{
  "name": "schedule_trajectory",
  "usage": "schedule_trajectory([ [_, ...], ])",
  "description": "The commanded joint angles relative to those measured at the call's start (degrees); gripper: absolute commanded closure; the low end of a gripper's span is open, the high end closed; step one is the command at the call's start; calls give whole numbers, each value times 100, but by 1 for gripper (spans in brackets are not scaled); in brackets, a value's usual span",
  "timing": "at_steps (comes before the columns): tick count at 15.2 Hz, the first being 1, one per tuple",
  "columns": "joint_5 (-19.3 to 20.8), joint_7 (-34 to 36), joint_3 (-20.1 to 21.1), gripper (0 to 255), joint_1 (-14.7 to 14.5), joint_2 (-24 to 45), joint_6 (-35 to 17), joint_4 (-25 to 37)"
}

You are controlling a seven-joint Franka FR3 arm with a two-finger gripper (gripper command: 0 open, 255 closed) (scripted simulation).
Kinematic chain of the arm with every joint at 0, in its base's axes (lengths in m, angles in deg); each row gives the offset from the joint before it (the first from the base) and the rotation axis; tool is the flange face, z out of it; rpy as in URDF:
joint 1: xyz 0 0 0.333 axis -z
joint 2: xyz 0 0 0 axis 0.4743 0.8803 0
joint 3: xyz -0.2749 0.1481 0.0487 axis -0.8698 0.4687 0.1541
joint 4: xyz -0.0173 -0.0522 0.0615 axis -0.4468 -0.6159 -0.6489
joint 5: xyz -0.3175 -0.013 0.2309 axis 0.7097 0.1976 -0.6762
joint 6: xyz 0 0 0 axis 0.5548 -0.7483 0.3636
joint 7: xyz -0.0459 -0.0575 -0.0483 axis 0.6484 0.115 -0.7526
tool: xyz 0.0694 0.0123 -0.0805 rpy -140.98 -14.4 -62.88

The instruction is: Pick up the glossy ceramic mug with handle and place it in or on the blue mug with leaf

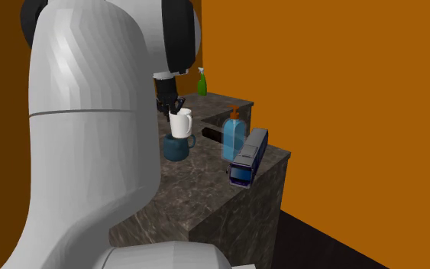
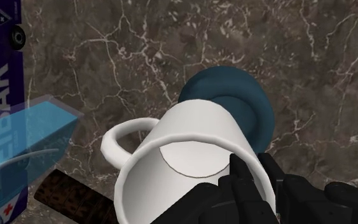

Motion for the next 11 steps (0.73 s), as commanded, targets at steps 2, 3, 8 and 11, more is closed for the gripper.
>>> schedule_trajectory([
  [2, -1, -3, -1, 0, 2, -2, -1, -16],
  [3, -1, -2, -1, 0, 2, -3, -1, -17],
  [8, -3, -5, 4, 0, -11, -45, 358, 300],
  [11, -5, -10, 7, 0, -21, -59, 695, 623],
])
